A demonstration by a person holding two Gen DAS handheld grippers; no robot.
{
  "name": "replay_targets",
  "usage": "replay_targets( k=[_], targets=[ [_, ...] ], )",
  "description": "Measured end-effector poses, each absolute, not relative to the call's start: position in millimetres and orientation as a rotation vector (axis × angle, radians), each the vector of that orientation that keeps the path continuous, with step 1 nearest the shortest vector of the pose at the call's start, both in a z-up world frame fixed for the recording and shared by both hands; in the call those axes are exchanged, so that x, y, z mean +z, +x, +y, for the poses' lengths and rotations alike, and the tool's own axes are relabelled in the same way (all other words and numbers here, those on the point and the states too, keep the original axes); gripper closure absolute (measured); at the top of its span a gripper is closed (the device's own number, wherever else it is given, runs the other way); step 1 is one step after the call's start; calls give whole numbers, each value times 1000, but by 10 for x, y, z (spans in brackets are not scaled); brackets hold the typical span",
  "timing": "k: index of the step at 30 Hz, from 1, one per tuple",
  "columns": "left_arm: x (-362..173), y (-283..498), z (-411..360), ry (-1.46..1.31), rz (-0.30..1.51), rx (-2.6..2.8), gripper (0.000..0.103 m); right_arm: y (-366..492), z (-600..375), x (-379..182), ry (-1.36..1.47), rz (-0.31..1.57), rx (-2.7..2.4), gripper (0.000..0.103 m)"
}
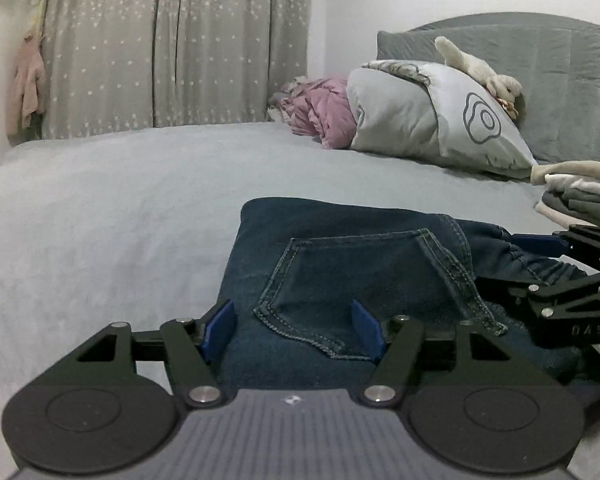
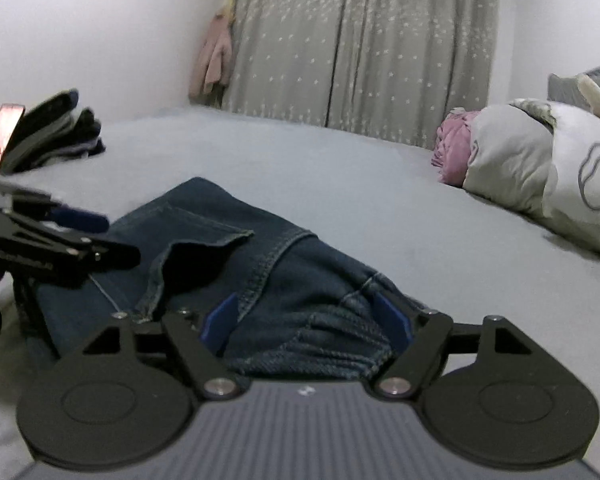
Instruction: Fold clothes
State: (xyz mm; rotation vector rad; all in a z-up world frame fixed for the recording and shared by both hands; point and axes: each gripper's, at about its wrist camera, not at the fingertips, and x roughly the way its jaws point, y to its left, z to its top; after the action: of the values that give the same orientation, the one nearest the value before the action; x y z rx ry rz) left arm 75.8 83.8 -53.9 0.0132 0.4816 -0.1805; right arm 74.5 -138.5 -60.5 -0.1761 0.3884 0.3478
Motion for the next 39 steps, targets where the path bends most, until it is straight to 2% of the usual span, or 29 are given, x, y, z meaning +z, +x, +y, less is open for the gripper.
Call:
replay_targets(
  k=[4, 7, 9, 16, 20, 22, 23, 24, 25, 27, 29, 33, 35, 37, 39],
  targets=[
    [-305, 776, 878, 17, 518, -133, 27, 712, -1373, -486, -186, 384, 321, 23],
    [-122, 759, 1105, -61, 531, -111, 23, 557, -1436, -310, -117, 386, 327, 11],
    [-146, 847, 1302, -159, 629, -134, 23, 489, -1545, -234, -33, 420, 321, 7],
    [-395, 901, 1662, -410, 768, -182, 24, 627, -2113, -238, 363, 605, 279, 6],
    [-456, 930, 1700, -487, 782, -236, 25, 970, -2328, -531, 606, 729, 322, 10],
    [-506, 934, 1687, -510, 781, -248, 26, 1104, -2314, -644, 658, 756, 347, 8],
    [-533, 928, 1681, -523, 778, -252, 36, 1150, -2280, -679, 656, 757, 343, 9],
    [-554, 920, 1681, -547, 769, -263, 54, 1186, -2208, -691, 602, 740, 316, 17],
    [-573, 912, 1683, -575, 758, -275, 54, 1178, -2181, -683, 587, 730, 306, 21],
    [-514, 849, 1603, -546, 718, -248, 65, 1149, -2064, -585, 555, 683, 288, 33],
    [-445, 780, 1499, -485, 680, -238, 69, 1156, -2006, -456, 528, 650, 296, 41],
    [-352, 604, 1348, -435, 619, -233, 71, 1206, -1965, -182, 473, 535, 339, 47],
    [-358, 561, 1298, -419, 624, -227, 66, 1243, -1985, -114, 462, 514, 345, 47],
    [-406, 594, 1261, -384, 672, -208, 53, 1328, -2017, -143, 473, 536, 341, 44],
    [-456, 585, 1243, -297, 663, -143, 18, 1453, -1982, -329, 414, 646, 278, 30]
  ],
)
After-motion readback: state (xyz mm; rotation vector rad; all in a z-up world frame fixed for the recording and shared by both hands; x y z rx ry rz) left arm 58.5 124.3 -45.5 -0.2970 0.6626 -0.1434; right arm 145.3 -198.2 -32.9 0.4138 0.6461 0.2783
